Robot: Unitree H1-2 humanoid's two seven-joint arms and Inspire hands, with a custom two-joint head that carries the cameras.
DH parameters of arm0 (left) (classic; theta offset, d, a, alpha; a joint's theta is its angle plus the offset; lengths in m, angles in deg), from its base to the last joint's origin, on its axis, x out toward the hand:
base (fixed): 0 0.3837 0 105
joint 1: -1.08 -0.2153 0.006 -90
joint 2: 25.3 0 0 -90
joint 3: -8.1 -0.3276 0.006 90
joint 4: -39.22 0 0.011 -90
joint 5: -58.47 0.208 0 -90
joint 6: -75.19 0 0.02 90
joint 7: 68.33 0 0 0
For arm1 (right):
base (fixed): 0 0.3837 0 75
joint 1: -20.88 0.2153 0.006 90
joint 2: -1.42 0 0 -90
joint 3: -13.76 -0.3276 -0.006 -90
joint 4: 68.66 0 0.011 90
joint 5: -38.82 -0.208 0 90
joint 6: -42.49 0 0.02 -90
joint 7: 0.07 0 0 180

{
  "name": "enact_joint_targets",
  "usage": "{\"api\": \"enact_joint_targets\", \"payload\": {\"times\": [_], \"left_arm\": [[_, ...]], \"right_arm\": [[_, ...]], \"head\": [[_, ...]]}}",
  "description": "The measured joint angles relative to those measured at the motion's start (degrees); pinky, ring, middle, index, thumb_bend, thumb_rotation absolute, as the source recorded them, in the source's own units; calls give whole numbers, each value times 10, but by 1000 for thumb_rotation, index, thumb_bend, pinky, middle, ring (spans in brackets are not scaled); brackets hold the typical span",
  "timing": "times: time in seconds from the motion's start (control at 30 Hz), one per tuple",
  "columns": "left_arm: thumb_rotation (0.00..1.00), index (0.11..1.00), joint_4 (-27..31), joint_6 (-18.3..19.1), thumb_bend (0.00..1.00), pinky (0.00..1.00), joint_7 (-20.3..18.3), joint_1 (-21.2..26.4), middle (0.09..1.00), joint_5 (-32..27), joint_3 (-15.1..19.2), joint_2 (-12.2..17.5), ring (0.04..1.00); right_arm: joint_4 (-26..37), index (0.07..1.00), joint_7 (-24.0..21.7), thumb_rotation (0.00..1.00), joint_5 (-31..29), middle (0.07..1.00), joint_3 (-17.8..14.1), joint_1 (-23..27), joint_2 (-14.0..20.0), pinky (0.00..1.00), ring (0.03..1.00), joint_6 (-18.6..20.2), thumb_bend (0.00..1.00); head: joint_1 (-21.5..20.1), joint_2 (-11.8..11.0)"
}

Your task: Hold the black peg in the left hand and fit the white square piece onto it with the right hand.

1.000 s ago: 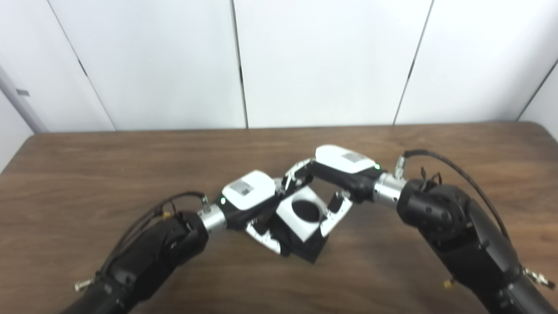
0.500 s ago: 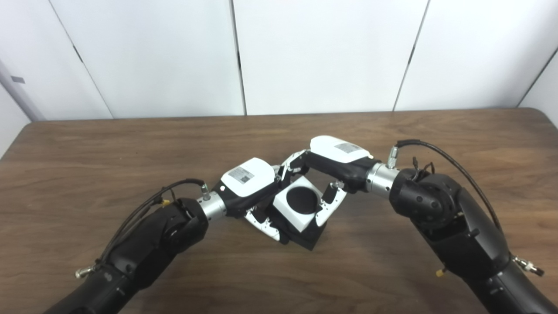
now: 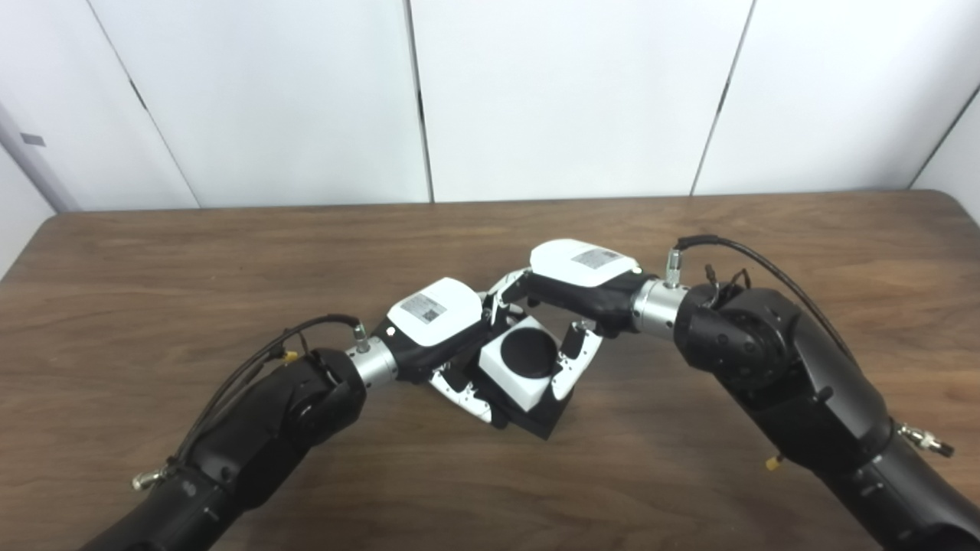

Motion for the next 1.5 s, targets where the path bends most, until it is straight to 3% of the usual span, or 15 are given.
{"api": "enact_joint_targets", "payload": {"times": [0.57,0.77,0.87,1.1,1.3,1.5], "left_arm": [[71,493,-7,-7,522,708,0,2,926,-4,2,-1,843],[72,493,-7,-10,522,710,0,3,924,-4,2,-3,842],[71,493,-7,-10,522,725,0,3,929,-4,3,-3,849],[72,493,-15,-22,522,708,2,2,923,-4,7,-2,843],[71,493,-20,-29,522,699,9,2,923,-4,7,-3,834],[71,493,-26,-33,523,705,15,3,933,-4,7,-3,844]], "right_arm": [[1,762,-5,221,-25,861,-6,-3,15,697,838,14,907],[8,744,-13,108,-36,831,-33,-20,19,668,802,41,809],[10,715,-8,40,-54,792,-75,-45,31,655,776,56,777],[25,687,98,10,-91,761,-173,-107,14,621,736,36,708],[15,710,188,1,-118,763,-216,-152,-27,595,733,-6,634],[-21,724,257,25,-132,767,-251,-156,-49,560,712,-23,618]], "head": [[-2,-2],[-11,-5],[-11,-4],[-18,-6],[-19,-8],[-20,-10]]}}
